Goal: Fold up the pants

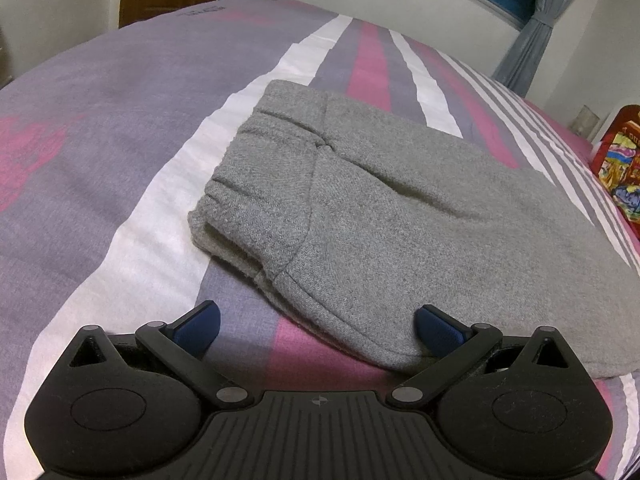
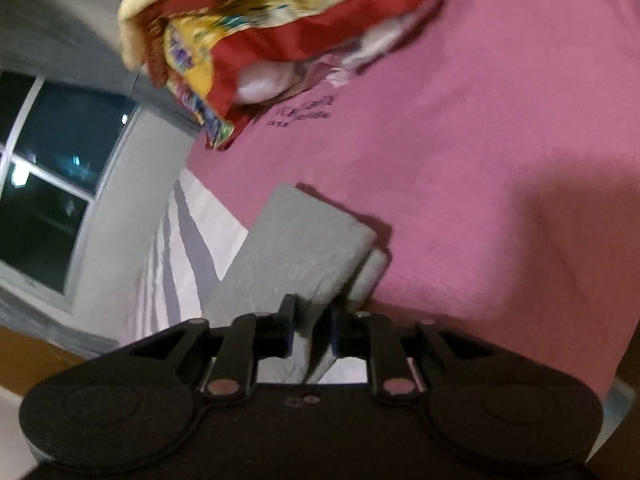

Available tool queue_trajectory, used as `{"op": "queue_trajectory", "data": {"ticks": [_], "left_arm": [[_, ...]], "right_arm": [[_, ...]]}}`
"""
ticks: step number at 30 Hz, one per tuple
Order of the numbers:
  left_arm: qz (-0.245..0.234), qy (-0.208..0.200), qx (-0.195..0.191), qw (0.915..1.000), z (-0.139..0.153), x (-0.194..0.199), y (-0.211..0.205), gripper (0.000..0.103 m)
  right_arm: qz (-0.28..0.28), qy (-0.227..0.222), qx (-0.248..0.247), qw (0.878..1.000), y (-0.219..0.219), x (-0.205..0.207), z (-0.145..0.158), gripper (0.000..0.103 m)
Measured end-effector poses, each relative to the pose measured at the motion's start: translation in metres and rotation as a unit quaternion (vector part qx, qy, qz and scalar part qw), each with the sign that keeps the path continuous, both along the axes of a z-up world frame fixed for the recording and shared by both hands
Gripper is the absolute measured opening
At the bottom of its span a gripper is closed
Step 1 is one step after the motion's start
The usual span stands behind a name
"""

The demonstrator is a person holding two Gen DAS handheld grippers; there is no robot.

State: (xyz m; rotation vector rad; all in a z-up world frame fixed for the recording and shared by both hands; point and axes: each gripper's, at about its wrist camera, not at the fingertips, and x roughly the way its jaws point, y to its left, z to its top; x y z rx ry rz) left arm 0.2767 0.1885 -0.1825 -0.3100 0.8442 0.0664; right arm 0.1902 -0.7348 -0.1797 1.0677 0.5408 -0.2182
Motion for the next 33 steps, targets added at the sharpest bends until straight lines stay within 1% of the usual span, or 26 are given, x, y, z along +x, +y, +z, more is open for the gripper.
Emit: {"op": "queue_trajectory", "data": {"ticks": [3,4,5,6,7,8,9,11,14,15,16,17,18,20,22,23,24,25,26,27,28,29,30,31,32,33], "left_arm": [[0.0,0.0,0.0,1.0,0.0,0.0,0.0,0.103],[0.0,0.0,0.0,1.0,0.0,0.0,0.0,0.103],[0.0,0.0,0.0,1.0,0.0,0.0,0.0,0.103],[0.0,0.0,0.0,1.0,0.0,0.0,0.0,0.103],[0.0,-0.001,0.0,1.0,0.0,-0.001,0.0,0.103],[0.0,-0.001,0.0,1.0,0.0,-0.001,0.0,0.103],[0.0,-0.002,0.0,1.0,0.0,0.0,0.0,0.103],[0.0,-0.003,0.0,1.0,-0.001,0.0,0.0,0.103],[0.001,-0.002,0.0,1.0,-0.001,-0.001,0.0,0.103],[0.001,-0.001,0.0,1.0,0.0,-0.001,0.0,0.103],[0.001,0.0,0.0,1.0,0.0,0.0,0.0,0.103],[0.001,0.001,0.0,1.0,0.0,0.0,0.0,0.103],[0.001,0.001,0.0,1.0,0.0,0.0,0.0,0.103],[0.002,0.0,0.001,1.0,0.0,0.0,-0.001,0.103],[0.002,-0.002,0.002,1.0,0.0,0.0,-0.001,0.103],[0.002,-0.003,0.002,1.0,-0.001,0.0,-0.001,0.103],[0.003,-0.003,0.002,1.0,-0.001,-0.001,-0.001,0.103],[0.003,-0.003,0.002,1.0,-0.001,0.0,-0.001,0.103],[0.002,-0.003,0.002,1.0,-0.001,0.0,-0.001,0.103],[0.002,-0.003,0.001,1.0,-0.001,0.0,-0.001,0.103],[0.001,-0.002,0.001,1.0,0.0,0.0,0.0,0.103],[0.0,-0.003,0.001,1.0,0.0,-0.001,0.0,0.103],[0.001,-0.005,-0.001,1.0,0.0,-0.002,0.001,0.103],[0.002,-0.008,-0.002,1.0,0.0,-0.003,0.001,0.103],[0.004,-0.011,-0.004,0.9999,0.0,-0.004,0.002,0.103],[0.008,-0.014,-0.005,0.9999,0.003,-0.005,0.002,0.103]], "right_arm": [[0.001,-0.006,-0.047,0.999,0.008,-0.005,0.011,0.005],[0.003,-0.001,-0.059,0.998,0.01,-0.005,0.012,0.005],[0.002,0.002,-0.062,0.998,0.012,-0.008,0.012,0.008],[-0.007,-0.003,-0.053,0.999,0.011,-0.012,0.013,0.015],[-0.015,-0.019,-0.036,0.999,0.01,-0.02,0.013,0.029],[-0.024,-0.032,-0.026,0.999,0.008,-0.028,0.014,0.038],[-0.031,-0.036,-0.024,0.999,0.007,-0.033,0.016,0.053],[-0.027,-0.03,-0.015,0.999,0.006,-0.033,0.012,0.052],[-0.006,-0.007,0.004,1.0,0.002,-0.016,-0.001,0.047],[0.0,-0.002,-0.001,1.0,0.001,-0.008,-0.002,0.034],[0.004,0.011,-0.013,1.0,0.003,0.0,-0.001,0.011],[0.012,0.021,-0.03,0.999,0.005,0.008,0.003,0.011],[0.021,0.015,-0.058,0.998,0.009,0.013,0.013,0.01],[0.046,-0.023,-0.14,0.989,0.025,0.016,0.044,0.01],[0.068,-0.087,-0.217,0.97,0.044,0.004,0.077,0.01],[0.072,-0.11,-0.245,0.961,0.05,-0.004,0.086,0.01],[0.068,-0.122,-0.266,0.954,0.053,-0.009,0.089,0.01],[0.059,-0.109,-0.271,0.954,0.051,-0.01,0.085,0.01],[0.05,-0.08,-0.272,0.958,0.046,-0.006,0.074,0.011],[0.037,-0.021,-0.268,0.962,0.038,0.003,0.054,0.017],[0.022,0.055,-0.254,0.965,0.029,0.012,0.036,0.027],[0.024,0.102,-0.212,0.972,0.019,0.017,0.019,0.027],[0.01,0.074,-0.193,0.978,0.017,0.007,0.021,0.027],[0.0,0.054,-0.205,0.977,0.021,-0.001,0.03,0.025],[0.002,0.035,-0.243,0.969,0.033,-0.007,0.044,0.025],[0.02,0.017,-0.263,0.964,0.044,-0.008,0.055,0.025]]}}
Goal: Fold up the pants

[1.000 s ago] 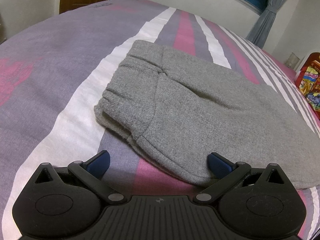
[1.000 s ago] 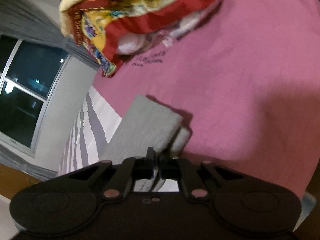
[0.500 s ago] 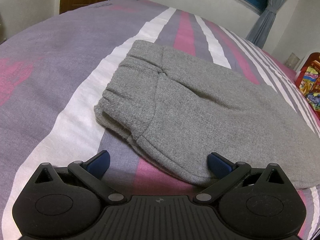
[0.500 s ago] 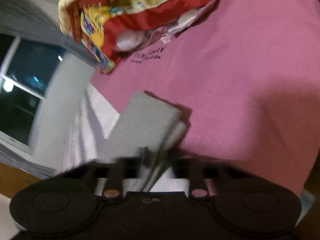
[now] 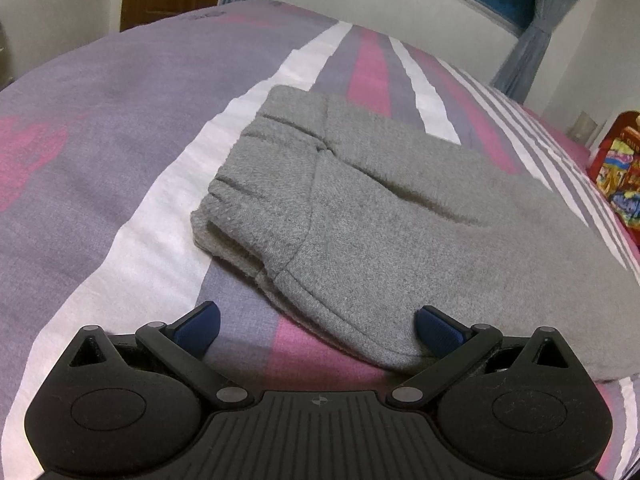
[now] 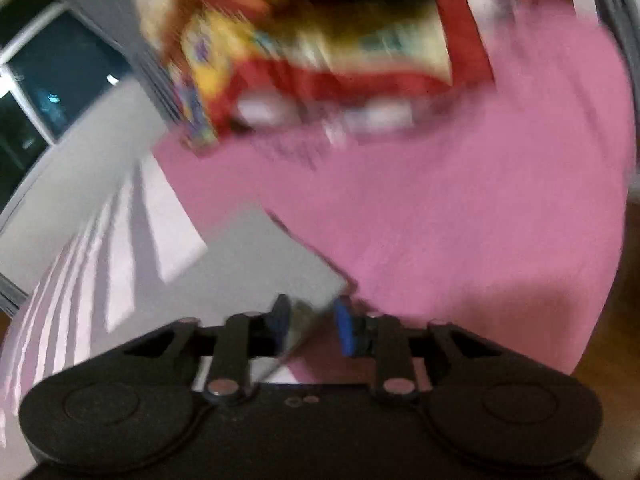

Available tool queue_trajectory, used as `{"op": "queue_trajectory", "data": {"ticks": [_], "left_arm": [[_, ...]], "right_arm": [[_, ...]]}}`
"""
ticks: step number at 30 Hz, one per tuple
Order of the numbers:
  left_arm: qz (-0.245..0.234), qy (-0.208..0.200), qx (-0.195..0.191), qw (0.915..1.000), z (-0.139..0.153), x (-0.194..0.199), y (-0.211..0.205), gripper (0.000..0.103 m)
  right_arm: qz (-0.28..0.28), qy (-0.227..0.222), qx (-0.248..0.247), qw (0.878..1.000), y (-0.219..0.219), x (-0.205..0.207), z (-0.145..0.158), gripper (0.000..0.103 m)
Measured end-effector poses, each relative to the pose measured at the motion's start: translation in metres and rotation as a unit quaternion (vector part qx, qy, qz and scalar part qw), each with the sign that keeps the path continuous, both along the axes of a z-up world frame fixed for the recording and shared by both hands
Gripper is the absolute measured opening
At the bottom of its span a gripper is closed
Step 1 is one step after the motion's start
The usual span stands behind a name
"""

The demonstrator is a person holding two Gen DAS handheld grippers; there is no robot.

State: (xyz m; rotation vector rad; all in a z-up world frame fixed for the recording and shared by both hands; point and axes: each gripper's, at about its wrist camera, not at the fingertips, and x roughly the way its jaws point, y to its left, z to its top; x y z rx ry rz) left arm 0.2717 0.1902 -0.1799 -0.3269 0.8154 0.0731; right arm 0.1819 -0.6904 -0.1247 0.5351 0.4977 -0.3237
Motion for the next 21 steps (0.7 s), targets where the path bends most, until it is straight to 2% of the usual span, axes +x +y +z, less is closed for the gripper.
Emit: {"op": "queue_trajectory", "data": {"ticks": [2,4,5,7,8,9,11,12,15,17,21], "left_arm": [[0.015,-0.018,-0.013,0.9996,0.008,-0.007,0.001,0.103],[0.045,-0.063,-0.043,0.9961,0.016,-0.022,0.009,0.103],[0.061,-0.079,-0.058,0.9933,0.019,-0.028,0.015,0.103],[0.079,-0.098,-0.077,0.989,0.023,-0.033,0.025,0.103],[0.083,-0.104,-0.085,0.9874,0.025,-0.032,0.031,0.1],[0.086,-0.108,-0.092,0.9861,0.026,-0.031,0.035,0.095],[0.087,-0.104,-0.11,0.9847,0.025,-0.022,0.043,0.063],[0.084,-0.094,-0.117,0.9852,0.022,-0.014,0.048,0.062],[0.072,-0.083,-0.115,0.9873,0.016,0.001,0.052,0.062],[0.07,-0.08,-0.115,0.9877,0.014,0.005,0.054,0.062],[0.063,-0.082,-0.121,0.9872,0.014,0.005,0.059,0.063]], "right_arm": [[0.072,-0.017,-0.003,0.997,0.022,0.007,0.017,0.025],[0.151,-0.03,-0.03,0.988,0.059,0.021,0.038,0.028],[0.197,-0.038,-0.04,0.979,0.081,0.03,0.049,0.03],[0.277,-0.053,-0.04,0.959,0.124,0.053,0.065,0.042],[0.316,-0.056,-0.036,0.946,0.147,0.068,0.072,0.045],[0.357,-0.058,-0.029,0.932,0.175,0.083,0.076,0.05],[0.42,-0.057,-0.02,0.906,0.227,0.114,0.08,0.052],[0.455,-0.054,-0.016,0.889,0.258,0.132,0.08,0.052],[0.521,-0.025,-0.013,0.853,0.33,0.18,0.066,0.051],[0.548,0.004,-0.008,0.837,0.368,0.207,0.05,0.05],[0.571,0.046,-0.021,0.819,0.416,0.244,0.021,0.05]]}}
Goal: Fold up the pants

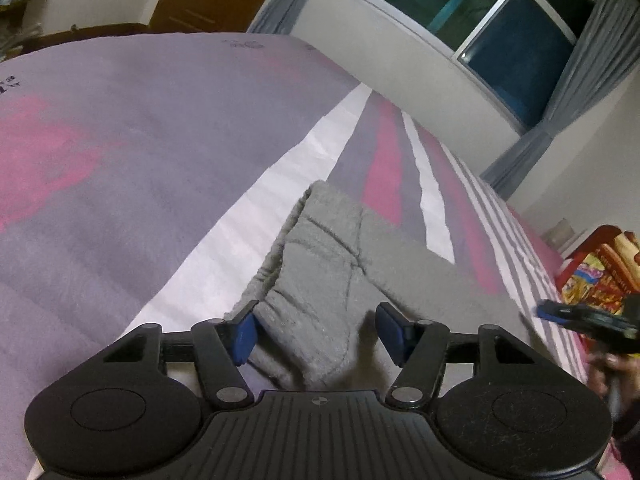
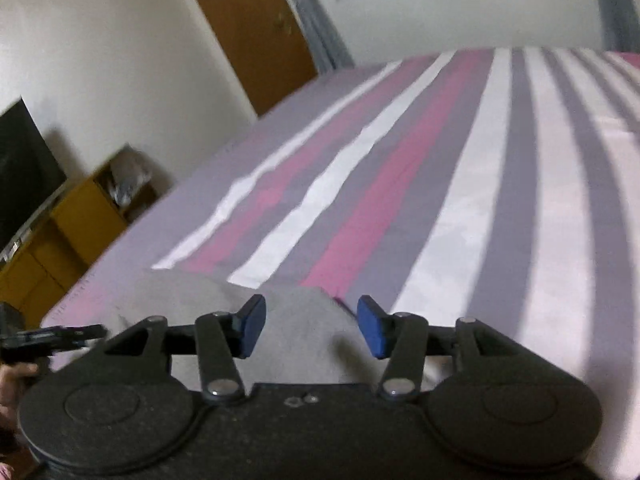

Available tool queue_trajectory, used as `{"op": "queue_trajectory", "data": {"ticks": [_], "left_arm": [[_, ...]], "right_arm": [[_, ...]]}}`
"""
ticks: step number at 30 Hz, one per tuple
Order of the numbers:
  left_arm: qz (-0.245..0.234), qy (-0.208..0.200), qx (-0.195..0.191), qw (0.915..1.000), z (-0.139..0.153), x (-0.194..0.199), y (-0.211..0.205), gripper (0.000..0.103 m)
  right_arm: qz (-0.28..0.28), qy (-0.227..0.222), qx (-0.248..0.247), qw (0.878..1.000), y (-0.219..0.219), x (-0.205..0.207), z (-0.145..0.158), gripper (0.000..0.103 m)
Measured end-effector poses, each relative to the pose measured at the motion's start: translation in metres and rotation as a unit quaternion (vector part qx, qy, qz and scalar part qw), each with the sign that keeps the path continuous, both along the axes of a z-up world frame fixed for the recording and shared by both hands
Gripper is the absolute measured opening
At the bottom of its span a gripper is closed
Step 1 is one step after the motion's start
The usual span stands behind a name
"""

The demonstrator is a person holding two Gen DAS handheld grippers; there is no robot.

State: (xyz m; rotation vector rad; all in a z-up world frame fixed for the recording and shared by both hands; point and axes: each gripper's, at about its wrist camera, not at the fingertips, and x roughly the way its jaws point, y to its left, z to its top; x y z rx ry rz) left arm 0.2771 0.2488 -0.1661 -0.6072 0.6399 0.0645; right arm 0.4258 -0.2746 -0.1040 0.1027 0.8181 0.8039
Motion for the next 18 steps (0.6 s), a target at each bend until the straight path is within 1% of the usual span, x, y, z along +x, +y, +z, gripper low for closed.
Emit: {"op": "queue_trajectory", "data": {"ticks": [1,3,5,6,8,9,10,13,15,17,18], "left_arm": [[0.003,-0.003,-0.001,1.0,0.001,-0.003,0.0,0.063],[0.01,-0.008,-0.001,0.9999,0.003,-0.009,-0.001,0.063],[0.012,-0.009,0.009,0.9999,0.005,-0.017,-0.005,0.063],[0.011,-0.006,0.013,0.9998,0.005,-0.019,-0.007,0.063],[0.005,0.007,0.019,0.9998,0.001,-0.018,-0.011,0.063],[0.005,0.01,0.025,0.9996,0.001,-0.019,-0.012,0.063],[0.007,0.011,0.033,0.9994,0.001,-0.018,-0.013,0.063],[0.0,0.007,0.02,0.9998,-0.001,-0.014,-0.012,0.063],[-0.004,0.008,0.015,0.9998,-0.003,-0.008,-0.008,0.063],[0.001,0.005,-0.008,1.0,-0.006,-0.005,-0.002,0.062],[0.003,0.002,-0.017,0.9998,-0.008,-0.004,0.0,0.062]], "right_arm": [[0.002,0.008,-0.004,1.0,0.008,0.008,-0.008,0.05],[0.014,0.032,0.002,0.999,0.016,0.014,-0.019,0.05],[0.043,0.053,0.015,0.998,0.016,0.026,-0.025,0.048],[0.057,0.06,0.017,0.996,0.014,0.034,-0.027,0.046],[0.085,0.07,0.008,0.994,0.016,0.032,-0.03,0.044],[0.097,0.07,0.006,0.993,0.018,0.032,-0.03,0.04],[0.112,0.075,0.014,0.991,0.018,0.033,-0.028,0.038],[0.147,0.072,0.022,0.986,0.018,0.03,-0.02,0.038],[0.148,0.078,0.013,0.986,0.023,0.037,-0.021,0.038],[0.152,0.098,0.012,0.984,0.031,0.044,-0.027,0.039],[0.152,0.111,0.011,0.982,0.037,0.051,-0.033,0.041]]}}
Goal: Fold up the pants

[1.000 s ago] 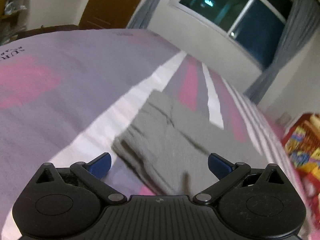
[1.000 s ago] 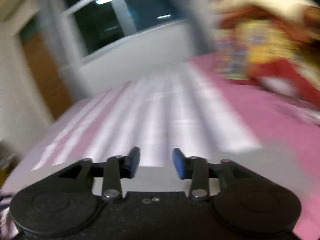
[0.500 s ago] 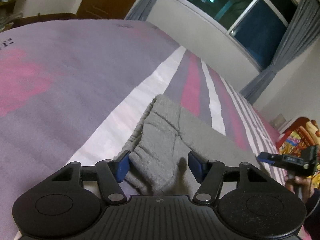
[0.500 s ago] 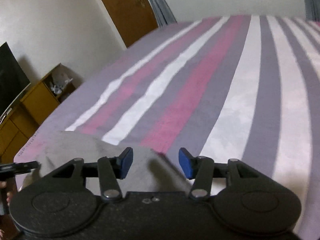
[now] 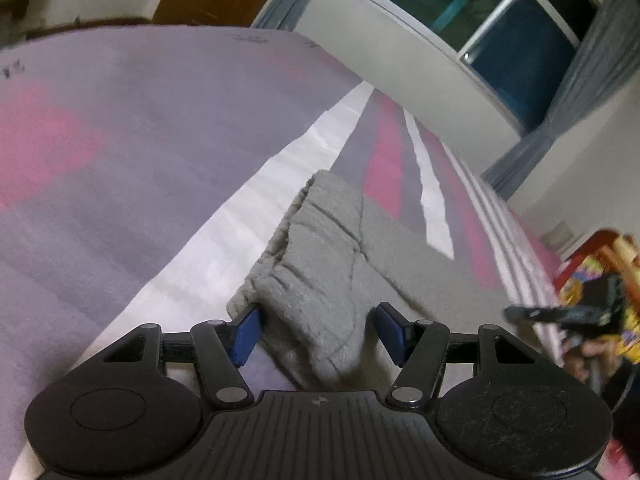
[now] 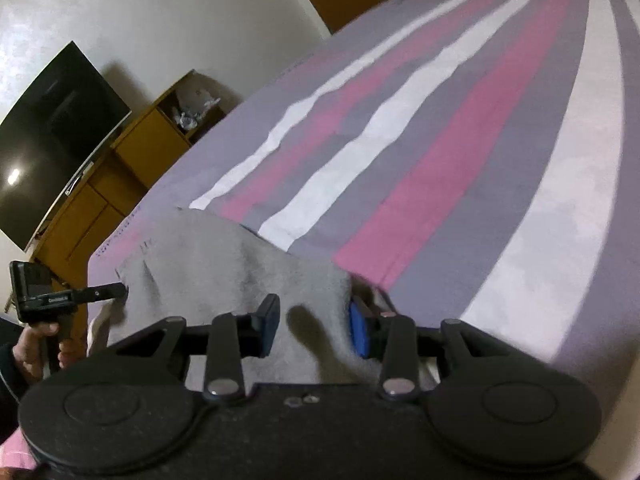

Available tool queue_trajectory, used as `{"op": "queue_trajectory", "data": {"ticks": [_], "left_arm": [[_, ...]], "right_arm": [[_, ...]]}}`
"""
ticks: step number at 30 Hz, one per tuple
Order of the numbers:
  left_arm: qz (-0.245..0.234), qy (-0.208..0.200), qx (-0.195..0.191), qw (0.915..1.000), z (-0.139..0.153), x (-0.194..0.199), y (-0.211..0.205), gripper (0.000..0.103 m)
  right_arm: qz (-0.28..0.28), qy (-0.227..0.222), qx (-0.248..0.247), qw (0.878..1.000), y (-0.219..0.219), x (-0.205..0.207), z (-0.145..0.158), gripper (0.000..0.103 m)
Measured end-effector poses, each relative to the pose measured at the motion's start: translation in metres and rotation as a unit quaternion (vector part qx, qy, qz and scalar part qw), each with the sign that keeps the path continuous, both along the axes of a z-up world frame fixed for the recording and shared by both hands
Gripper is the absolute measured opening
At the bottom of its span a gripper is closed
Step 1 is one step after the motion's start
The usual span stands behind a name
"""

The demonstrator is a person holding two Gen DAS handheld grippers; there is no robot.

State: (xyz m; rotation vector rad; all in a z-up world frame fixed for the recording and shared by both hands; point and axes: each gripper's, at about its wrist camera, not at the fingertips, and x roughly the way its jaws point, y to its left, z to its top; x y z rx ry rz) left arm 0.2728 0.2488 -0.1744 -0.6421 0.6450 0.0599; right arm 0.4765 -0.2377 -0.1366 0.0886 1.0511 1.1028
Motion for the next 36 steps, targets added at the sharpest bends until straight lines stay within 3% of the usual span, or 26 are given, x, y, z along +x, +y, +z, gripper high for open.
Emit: {"op": "queue_trajectory", "data": {"ticks": [2,4,5,6,9,11,12,13,14,16,18,20,22,25,27,29,30,32,33,34,36], "left_arm": [[0.003,-0.001,-0.007,1.0,-0.006,0.002,0.003,0.041],[0.0,-0.012,-0.016,0.9998,-0.007,0.0,0.005,0.034],[-0.002,-0.019,-0.005,0.9998,-0.002,-0.002,0.003,0.033],[-0.004,-0.028,0.007,0.9996,0.003,-0.004,0.0,0.032],[-0.003,-0.021,0.033,0.9992,0.001,-0.003,-0.006,0.032],[-0.001,-0.011,0.032,0.9994,-0.012,0.0,-0.007,0.033],[0.004,-0.012,0.023,0.9997,-0.013,0.0,-0.004,0.035],[0.005,-0.008,0.022,0.9997,-0.01,-0.001,-0.003,0.044],[0.006,-0.003,0.032,0.9995,-0.005,-0.004,-0.003,0.062],[0.02,0.011,0.061,0.9979,0.003,-0.016,-0.002,0.082],[0.034,-0.001,0.083,0.996,0.016,-0.035,0.002,0.083],[0.046,-0.02,0.137,0.9893,0.038,-0.041,-0.004,0.083],[0.009,-0.047,0.16,0.986,0.057,-0.024,-0.022,0.083],[-0.08,-0.06,0.172,0.98,0.07,0.029,-0.07,0.095],[-0.126,-0.052,0.168,0.9764,0.061,0.064,-0.101,0.096],[-0.149,-0.009,0.16,0.9759,0.04,0.096,-0.117,0.096],[-0.146,0.026,0.179,0.9726,0.024,0.109,-0.119,0.096],[-0.146,0.027,0.189,0.9706,0.012,0.112,-0.116,0.096],[-0.145,0.022,0.188,0.9713,0.016,0.106,-0.113,0.096],[-0.142,0.018,0.192,0.9709,0.02,0.099,-0.11,0.096],[-0.146,0.008,0.194,0.97,0.02,0.085,-0.106,0.096]], "right_arm": [[-0.006,0.01,-0.012,1.0,0.006,0.006,-0.009,0.041],[-0.009,-0.014,-0.024,1.0,0.009,0.003,-0.009,0.03],[-0.007,-0.036,-0.03,0.999,0.011,-0.002,-0.004,0.023],[-0.015,-0.058,-0.027,0.998,0.009,-0.007,0.005,0.008],[-0.063,-0.085,0.006,0.994,-0.008,-0.012,0.025,0.004],[-0.078,-0.091,-0.045,0.992,-0.003,-0.009,0.009,0.004],[-0.073,-0.077,-0.072,0.992,0.001,-0.008,-0.005,0.004],[-0.079,-0.081,-0.075,0.991,0.002,-0.01,-0.009,0.005],[-0.092,-0.086,-0.074,0.989,0.002,-0.012,-0.006,0.006],[-0.126,-0.105,-0.07,0.984,-0.004,-0.02,0.006,0.023],[-0.157,-0.136,-0.065,0.976,-0.021,-0.035,0.021,0.024],[-0.17,-0.163,-0.046,0.971,-0.041,-0.057,0.036,0.024],[-0.175,-0.197,-0.04,0.964,-0.051,-0.081,0.045,0.037],[-0.165,-0.202,-0.022,0.965,-0.028,-0.102,0.044,0.052],[-0.151,-0.184,-0.008,0.971,-0.001,-0.11,0.039,0.053],[-0.129,-0.163,-0.003,0.978,0.022,-0.112,0.033,0.053],[-0.117,-0.162,-0.017,0.98,0.034,-0.113,0.026,0.055],[-0.104,-0.184,-0.077,0.974,0.047,-0.11,0.012,0.062],[-0.108,-0.192,-0.097,0.97,0.042,-0.107,0.007,0.052],[-0.116,-0.179,-0.082,0.974,0.025,-0.102,0.007,0.048],[-0.166,-0.171,-0.077,0.968,-0.016,-0.098,0.015,0.05]]}}
